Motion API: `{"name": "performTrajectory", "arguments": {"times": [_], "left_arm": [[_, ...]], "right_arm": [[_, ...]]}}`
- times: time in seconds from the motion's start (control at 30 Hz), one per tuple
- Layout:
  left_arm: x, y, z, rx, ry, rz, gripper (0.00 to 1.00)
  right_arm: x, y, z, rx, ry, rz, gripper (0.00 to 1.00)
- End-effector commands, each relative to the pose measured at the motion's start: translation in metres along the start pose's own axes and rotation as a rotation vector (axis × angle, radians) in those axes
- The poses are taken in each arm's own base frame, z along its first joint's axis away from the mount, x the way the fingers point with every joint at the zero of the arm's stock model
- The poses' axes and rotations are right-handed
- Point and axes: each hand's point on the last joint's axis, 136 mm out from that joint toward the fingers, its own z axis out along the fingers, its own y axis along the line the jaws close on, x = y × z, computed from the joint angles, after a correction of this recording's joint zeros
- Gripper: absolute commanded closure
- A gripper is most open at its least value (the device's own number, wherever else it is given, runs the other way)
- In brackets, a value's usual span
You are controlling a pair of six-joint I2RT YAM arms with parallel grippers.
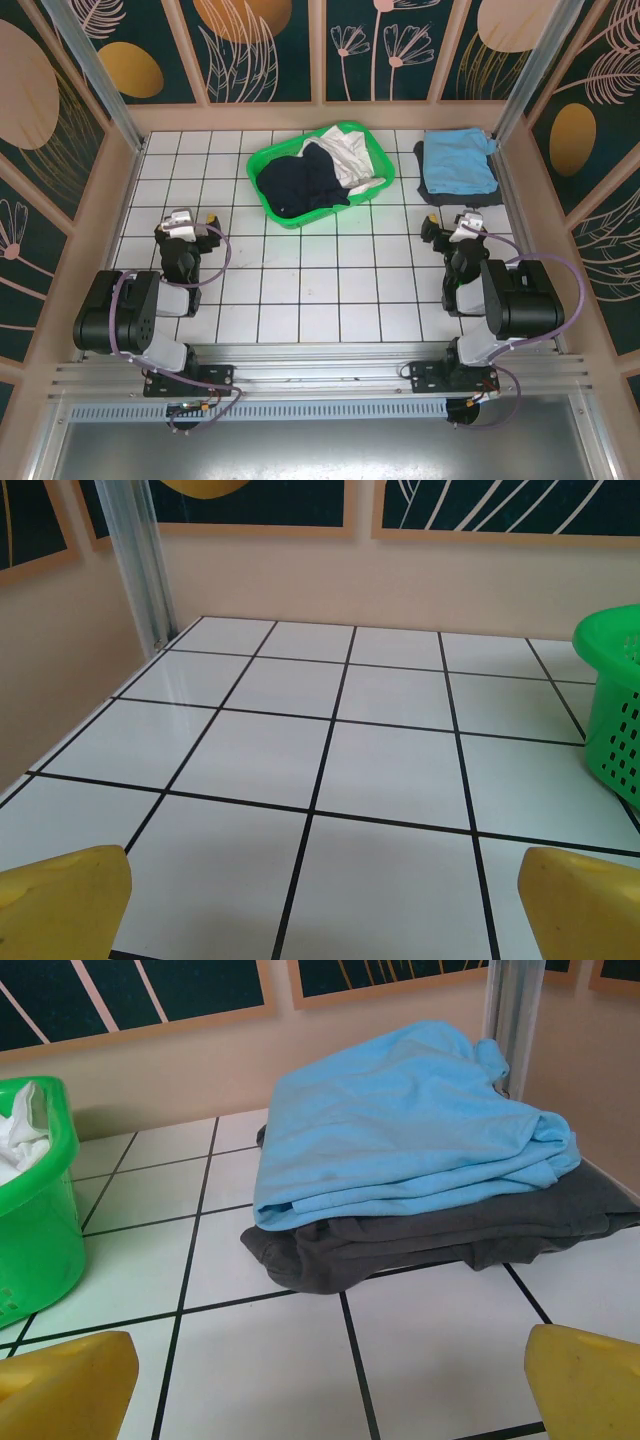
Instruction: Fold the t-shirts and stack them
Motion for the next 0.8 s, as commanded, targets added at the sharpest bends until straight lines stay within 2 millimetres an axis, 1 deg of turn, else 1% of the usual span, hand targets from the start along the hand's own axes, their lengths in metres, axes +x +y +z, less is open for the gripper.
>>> {"name": "performTrajectory", "arguments": {"times": [0.0,0.07,0.77], "left_arm": [[-0.0154,-0.0008,0.0007,0.01,-0.055,-0.025,0.01],[-0.0152,-0.0008,0.0006,0.01,-0.055,-0.025,0.01],[-0.015,-0.0009,0.0007,0.011,-0.054,-0.023,0.01]], "right_arm": [[-0.0133,0.0029,0.0025,-0.002,-0.049,-0.015,0.01],[-0.014,0.0052,0.0022,-0.011,-0.052,-0.022,0.01],[-0.0132,0.005,0.0015,-0.009,-0.052,-0.025,0.01]]}}
